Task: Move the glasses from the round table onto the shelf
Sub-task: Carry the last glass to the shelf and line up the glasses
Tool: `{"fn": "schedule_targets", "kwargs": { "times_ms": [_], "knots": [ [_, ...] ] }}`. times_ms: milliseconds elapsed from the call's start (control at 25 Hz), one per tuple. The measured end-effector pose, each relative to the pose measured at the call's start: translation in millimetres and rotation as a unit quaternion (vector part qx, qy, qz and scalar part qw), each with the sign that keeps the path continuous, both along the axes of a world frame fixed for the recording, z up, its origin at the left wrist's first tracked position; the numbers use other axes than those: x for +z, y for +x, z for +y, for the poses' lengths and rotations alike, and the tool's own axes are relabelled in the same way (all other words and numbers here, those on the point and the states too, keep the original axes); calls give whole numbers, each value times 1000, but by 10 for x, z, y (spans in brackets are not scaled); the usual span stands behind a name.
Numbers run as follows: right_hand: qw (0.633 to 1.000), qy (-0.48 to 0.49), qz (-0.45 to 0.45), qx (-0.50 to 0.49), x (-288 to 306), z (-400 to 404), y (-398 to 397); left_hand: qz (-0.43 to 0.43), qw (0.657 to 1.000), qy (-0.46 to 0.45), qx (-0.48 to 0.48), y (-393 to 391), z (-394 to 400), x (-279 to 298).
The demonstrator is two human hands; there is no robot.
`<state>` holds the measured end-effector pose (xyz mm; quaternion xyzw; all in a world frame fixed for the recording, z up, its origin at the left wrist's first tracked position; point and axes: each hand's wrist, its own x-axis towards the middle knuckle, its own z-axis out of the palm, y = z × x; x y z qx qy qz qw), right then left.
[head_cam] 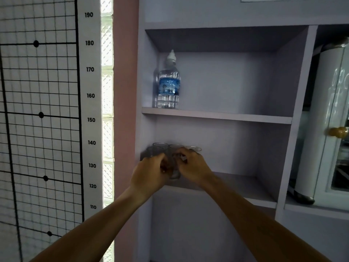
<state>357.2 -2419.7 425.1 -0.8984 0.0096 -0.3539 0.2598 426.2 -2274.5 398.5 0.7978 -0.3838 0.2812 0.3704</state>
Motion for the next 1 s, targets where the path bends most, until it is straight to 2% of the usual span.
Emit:
{"fn": "schedule_targets", "kwargs": {
  "times_ms": [240,520,800,1000],
  "knots": [
    [999,-3,-15,-34,-10,-91,-152,6,999,-22,-35,-48,-123,-38],
    [995,5,-11,-104,-32,-515,-539,32,996,11,-79,-338,-619,-49],
    [988,86,-26,-125,-71,-769,-657,34,996,37,-76,-381,-880,-72],
    [988,96,-20,-118,-98,-880,-648,52,995,32,-79,-337,-960,-92]
  ]
}}
